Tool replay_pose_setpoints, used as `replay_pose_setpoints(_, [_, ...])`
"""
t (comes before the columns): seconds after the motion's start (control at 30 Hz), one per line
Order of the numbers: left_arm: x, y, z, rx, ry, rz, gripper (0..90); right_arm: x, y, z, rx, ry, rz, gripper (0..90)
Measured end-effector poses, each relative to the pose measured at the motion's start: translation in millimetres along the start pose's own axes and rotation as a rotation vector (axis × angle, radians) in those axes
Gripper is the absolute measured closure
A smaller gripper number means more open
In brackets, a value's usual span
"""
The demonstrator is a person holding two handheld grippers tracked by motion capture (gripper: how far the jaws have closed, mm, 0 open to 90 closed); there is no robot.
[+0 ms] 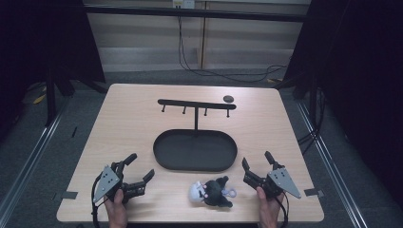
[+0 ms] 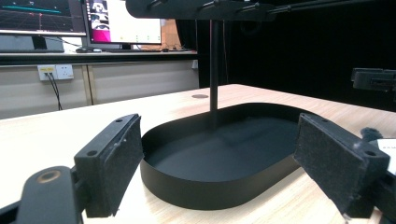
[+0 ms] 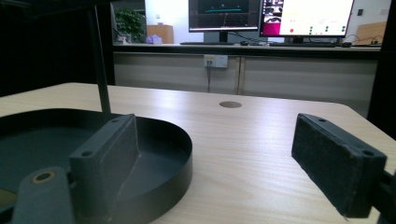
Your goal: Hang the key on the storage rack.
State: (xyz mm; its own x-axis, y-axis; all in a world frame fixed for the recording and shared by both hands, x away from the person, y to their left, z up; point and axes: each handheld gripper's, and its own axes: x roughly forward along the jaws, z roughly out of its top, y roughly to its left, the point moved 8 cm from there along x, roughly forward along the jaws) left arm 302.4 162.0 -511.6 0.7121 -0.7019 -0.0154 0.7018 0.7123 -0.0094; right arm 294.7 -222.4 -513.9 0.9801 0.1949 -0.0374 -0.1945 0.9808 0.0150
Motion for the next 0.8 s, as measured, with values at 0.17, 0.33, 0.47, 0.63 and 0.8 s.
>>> replay_pose_setpoints(0.17, [0.0, 0.0, 0.0, 0.000, 0.000, 0.000, 15.4, 0.6, 0.0, -0.5, 0.002, 0.010, 0.001, 13.1])
replay_pose_setpoints(0.33, [0.0, 0.1, 0.0, 0.001, 0.001, 0.000, 15.4, 2.7, 1.9, -1.5, -0.019, 0.035, 0.004, 13.2])
replay_pose_setpoints(0.47, [0.0, 0.1, 0.0, 0.001, 0.001, 0.000, 15.4, 3.8, 3.9, -2.1, -0.032, 0.049, 0.013, 14.6])
replay_pose_setpoints(0.63, [-0.1, 0.4, 0.1, 0.003, 0.001, 0.003, 15.4, 4.2, 5.0, -2.7, -0.023, 0.061, 0.036, 20.7])
replay_pose_setpoints(0.8, [-0.1, 0.5, 0.0, 0.003, 0.002, 0.003, 15.4, 7.5, 6.5, -5.2, -0.031, 0.112, 0.070, 23.2])
